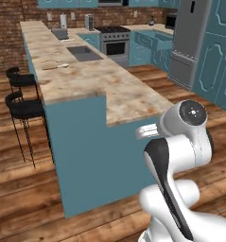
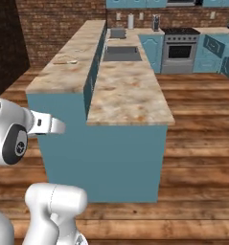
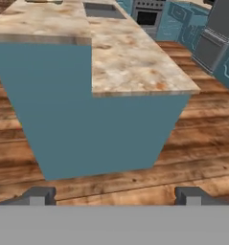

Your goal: Pick up the metallic utensils from the counter and place them in the open drawer. Make sure not to pick up any wooden utensils.

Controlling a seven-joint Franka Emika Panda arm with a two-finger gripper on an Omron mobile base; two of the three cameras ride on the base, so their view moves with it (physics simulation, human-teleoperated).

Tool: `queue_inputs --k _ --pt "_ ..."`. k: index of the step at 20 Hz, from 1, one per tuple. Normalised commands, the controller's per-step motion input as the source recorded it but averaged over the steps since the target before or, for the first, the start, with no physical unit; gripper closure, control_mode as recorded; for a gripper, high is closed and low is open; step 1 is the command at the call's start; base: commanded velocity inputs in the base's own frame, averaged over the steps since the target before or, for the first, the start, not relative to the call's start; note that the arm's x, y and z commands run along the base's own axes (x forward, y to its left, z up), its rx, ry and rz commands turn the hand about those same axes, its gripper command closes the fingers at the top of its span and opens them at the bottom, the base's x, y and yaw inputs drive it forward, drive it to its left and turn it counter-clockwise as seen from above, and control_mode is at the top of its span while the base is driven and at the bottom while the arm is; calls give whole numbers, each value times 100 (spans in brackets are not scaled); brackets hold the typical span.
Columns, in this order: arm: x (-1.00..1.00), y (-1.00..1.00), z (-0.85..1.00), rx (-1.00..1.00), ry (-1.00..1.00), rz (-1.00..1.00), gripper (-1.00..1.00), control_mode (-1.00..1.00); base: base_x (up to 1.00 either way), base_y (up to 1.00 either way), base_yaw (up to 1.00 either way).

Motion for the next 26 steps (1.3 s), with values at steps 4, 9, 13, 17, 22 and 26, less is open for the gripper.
queue_inputs --k 4,9,13,17,22,26 --pt "0 0 0 0 0 0 -100 100 0 100 -6" --pt "0 0 0 0 0 0 -100 100 3 100 -9" --pt "0 0 0 0 0 0 -100 100 14 100 -15" --pt "0 0 0 0 0 0 -100 100 25 100 -35" --pt "0 0 0 0 0 0 -100 100 31 100 -42" --pt "0 0 0 0 0 0 -100 100 24 100 -42"
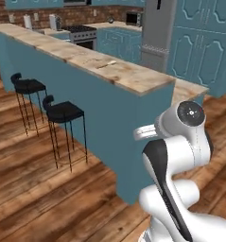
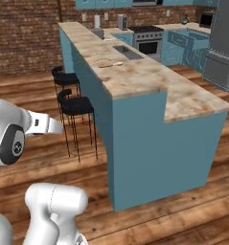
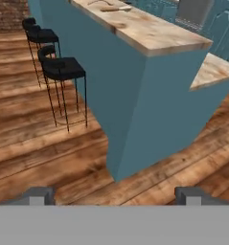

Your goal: Pick up the metallic utensils from the counter and place them in the open drawer. Make sure not to pick up any wooden utensils.

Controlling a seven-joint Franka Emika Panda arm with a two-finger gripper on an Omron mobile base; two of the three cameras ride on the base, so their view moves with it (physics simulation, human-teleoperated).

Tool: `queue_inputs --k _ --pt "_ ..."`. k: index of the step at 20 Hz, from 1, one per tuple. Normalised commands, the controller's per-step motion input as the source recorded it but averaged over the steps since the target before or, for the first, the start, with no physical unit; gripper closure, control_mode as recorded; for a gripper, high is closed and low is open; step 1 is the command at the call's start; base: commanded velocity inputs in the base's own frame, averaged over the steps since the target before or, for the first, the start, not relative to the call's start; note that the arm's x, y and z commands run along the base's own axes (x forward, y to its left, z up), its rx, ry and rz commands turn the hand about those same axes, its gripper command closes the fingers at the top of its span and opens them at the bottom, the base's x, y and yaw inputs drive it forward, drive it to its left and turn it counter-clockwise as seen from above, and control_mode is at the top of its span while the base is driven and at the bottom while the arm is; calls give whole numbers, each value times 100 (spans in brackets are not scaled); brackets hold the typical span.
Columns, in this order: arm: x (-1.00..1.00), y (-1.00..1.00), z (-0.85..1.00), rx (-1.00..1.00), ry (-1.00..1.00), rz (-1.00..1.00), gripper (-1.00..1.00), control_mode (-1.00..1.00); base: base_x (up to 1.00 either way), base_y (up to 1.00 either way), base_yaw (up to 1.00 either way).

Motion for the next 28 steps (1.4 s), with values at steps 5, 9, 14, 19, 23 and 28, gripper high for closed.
queue_inputs --k 5,9,14,19,23,28 --pt "0 0 0 0 0 0 -100 100 11 100 -40" --pt "0 0 0 0 0 0 -100 100 17 100 -39" --pt "0 0 0 0 0 0 -100 100 29 100 -38" --pt "0 0 0 0 0 0 -100 100 39 100 -39" --pt "0 0 0 0 0 0 -100 100 44 100 -39" --pt "0 0 0 0 0 0 -100 100 39 100 -37"
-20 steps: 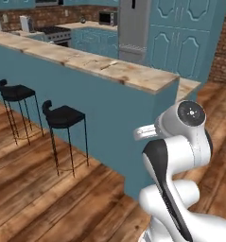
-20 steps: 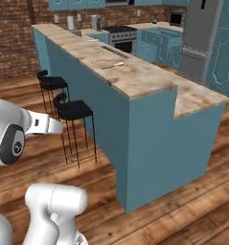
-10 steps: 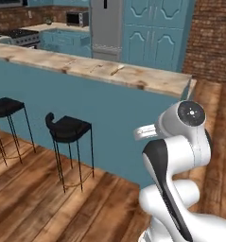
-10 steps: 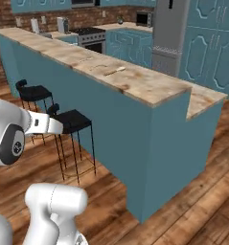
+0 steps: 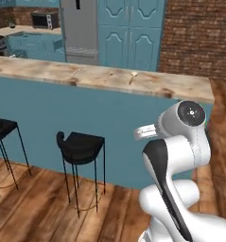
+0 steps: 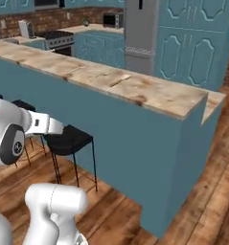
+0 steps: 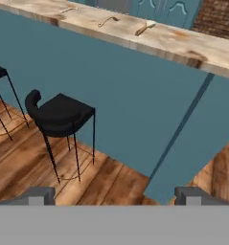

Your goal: Pick up the metallic utensils from the counter and place them in the open drawer. Make sure not to pick up any wooden utensils.

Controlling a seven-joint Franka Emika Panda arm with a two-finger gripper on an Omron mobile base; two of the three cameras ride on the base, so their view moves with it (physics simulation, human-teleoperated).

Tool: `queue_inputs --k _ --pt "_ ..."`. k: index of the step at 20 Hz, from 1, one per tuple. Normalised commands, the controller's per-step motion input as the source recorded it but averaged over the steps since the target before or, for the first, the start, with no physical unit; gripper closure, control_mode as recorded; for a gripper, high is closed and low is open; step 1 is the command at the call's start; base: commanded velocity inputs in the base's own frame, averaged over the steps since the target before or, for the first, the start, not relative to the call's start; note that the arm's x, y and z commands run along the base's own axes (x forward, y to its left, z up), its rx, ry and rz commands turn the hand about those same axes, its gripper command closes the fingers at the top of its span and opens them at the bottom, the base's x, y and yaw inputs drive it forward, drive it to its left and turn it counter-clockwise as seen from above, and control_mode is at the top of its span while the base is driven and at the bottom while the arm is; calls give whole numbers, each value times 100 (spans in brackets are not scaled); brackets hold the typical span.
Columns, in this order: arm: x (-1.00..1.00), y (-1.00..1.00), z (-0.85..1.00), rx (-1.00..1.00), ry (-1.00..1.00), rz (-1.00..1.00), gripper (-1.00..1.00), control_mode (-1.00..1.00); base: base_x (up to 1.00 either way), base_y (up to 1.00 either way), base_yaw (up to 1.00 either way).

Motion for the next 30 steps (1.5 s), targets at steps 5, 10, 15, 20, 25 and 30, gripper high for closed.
queue_inputs --k 5,10,15,20,25,30 --pt "0 0 0 0 0 0 -100 100 19 100 -34" --pt "0 0 0 0 0 0 -100 100 3 100 -32" --pt "0 0 0 0 0 0 -100 100 13 99 -31" --pt "0 0 0 0 0 0 -100 100 44 72 -19" --pt "0 0 0 0 0 0 -100 100 31 48 -17" --pt "0 0 0 0 0 0 -100 100 43 44 -20"
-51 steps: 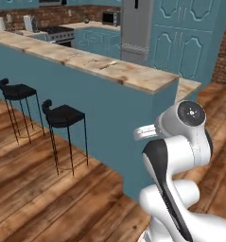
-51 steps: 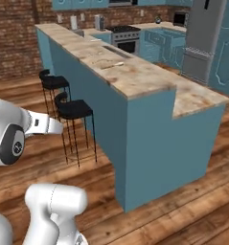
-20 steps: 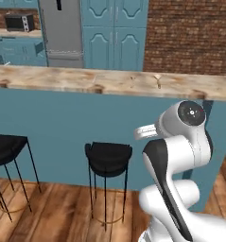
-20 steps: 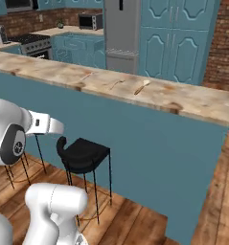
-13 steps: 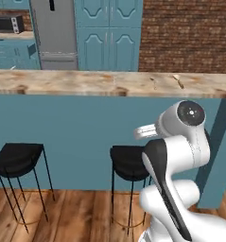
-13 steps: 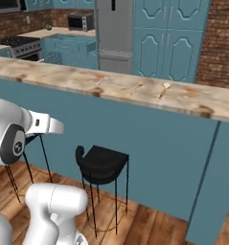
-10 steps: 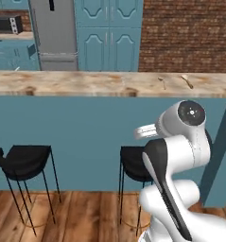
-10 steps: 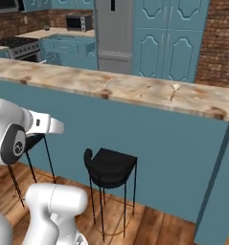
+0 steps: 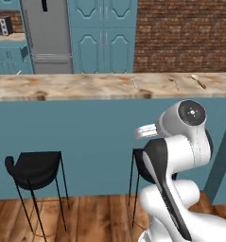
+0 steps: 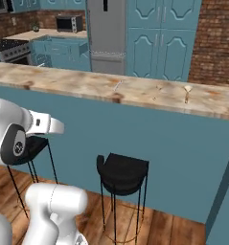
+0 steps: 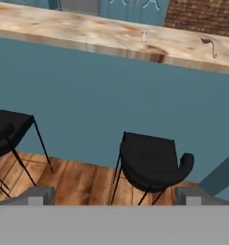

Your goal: Pick up the metallic utensils from the counter and place them in the open drawer. Make sure not to pick up any wooden utensils.

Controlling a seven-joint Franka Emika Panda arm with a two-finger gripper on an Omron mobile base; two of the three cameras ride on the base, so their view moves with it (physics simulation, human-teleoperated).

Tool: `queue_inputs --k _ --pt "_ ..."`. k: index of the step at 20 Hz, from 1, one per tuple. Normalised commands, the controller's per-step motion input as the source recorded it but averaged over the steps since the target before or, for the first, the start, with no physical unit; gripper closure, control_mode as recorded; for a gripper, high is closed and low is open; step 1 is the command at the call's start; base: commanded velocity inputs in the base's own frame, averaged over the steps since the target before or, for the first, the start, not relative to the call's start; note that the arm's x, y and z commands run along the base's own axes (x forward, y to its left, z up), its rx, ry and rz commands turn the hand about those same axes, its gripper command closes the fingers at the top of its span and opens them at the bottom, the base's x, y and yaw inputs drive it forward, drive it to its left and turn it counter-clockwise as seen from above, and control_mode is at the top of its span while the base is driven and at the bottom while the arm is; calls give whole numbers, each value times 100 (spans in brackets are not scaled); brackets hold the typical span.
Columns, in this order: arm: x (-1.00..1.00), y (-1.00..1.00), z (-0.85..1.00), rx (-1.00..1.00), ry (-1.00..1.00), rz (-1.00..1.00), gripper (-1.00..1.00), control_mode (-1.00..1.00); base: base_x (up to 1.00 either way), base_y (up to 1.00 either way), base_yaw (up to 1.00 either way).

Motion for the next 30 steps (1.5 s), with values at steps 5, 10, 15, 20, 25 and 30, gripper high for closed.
queue_inputs --k 5,10,15,20,25,30 --pt "0 0 0 0 0 0 -100 100 44 43 -23" --pt "0 0 0 0 0 0 -100 100 43 43 -27" --pt "0 0 0 0 0 0 -100 100 31 2 -31" --pt "0 0 0 0 0 0 -100 100 48 54 -35" --pt "0 0 0 0 0 0 -100 100 40 82 -20" --pt "0 0 0 0 0 0 -100 100 51 56 -6"
